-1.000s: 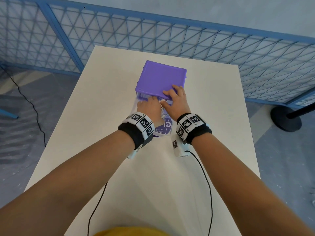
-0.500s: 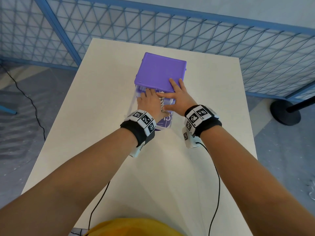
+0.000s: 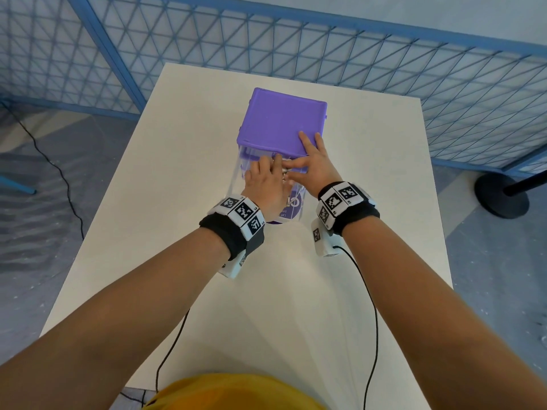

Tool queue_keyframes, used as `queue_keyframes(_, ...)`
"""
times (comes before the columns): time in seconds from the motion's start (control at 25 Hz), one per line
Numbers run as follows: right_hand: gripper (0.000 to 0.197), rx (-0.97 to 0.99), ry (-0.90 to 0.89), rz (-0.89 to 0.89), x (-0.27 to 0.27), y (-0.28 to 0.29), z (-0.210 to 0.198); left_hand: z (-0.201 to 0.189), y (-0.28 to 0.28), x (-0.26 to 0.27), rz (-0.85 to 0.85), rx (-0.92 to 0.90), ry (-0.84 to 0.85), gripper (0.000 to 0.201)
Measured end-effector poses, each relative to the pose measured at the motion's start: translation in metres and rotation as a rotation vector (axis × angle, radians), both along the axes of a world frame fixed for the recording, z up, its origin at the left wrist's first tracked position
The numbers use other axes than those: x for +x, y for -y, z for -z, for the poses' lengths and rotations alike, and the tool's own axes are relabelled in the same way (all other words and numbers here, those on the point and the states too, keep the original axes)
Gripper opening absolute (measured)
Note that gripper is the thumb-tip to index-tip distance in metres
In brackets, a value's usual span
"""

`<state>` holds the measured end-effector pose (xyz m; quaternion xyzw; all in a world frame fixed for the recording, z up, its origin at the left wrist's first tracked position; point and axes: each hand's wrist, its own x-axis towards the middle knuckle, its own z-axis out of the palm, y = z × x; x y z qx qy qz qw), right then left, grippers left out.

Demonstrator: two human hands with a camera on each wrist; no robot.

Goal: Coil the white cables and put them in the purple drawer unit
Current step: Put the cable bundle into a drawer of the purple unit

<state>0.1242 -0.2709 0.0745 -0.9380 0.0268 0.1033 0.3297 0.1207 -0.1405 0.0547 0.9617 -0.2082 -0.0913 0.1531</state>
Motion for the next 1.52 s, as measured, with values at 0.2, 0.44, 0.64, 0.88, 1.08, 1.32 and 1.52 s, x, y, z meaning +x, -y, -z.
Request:
queue_keyframes(0.2, 0.033, 0.027, -0.006, 0.013, 0.0, 0.001, -0.002, 0.0, -0.025, -0.002, 0.056, -0.353, 0.004, 0.036)
queue_keyframes(0.44, 0.033, 0.029, -0.017, 0.02, -0.001, 0.0, -0.004, 0.004, -0.047, -0.018, 0.348, 0.171, 0.039, 0.099)
queue_keyframes(0.64, 0.039, 0.038, 0.049, 0.015, -0.002, 0.003, -0.001, -0.004, -0.044, -0.011, 0.341, 0.161, 0.036, 0.081)
queue_keyframes(0.88, 0.043, 0.088, 0.122, 0.142, 0.004, 0.01, 0.006, -0.013, -0.04, 0.007, 0.268, -0.001, -0.068, 0.048)
queue_keyframes(1.08, 0.044, 0.058, 0.138, 0.101, 0.006, 0.014, 0.009, -0.021, -0.032, 0.016, 0.275, 0.065, -0.102, 0.044)
queue_keyframes(1.32, 0.043, 0.047, 0.137, 0.095, 0.009, 0.013, 0.01, -0.021, -0.017, 0.028, 0.25, -0.005, -0.078, 0.038)
queue_keyframes(1.52, 0.042, 0.059, 0.133, 0.103, 0.008, 0.014, 0.01, -0.022, -0.014, 0.03, 0.184, -0.059, -0.065, 0.033)
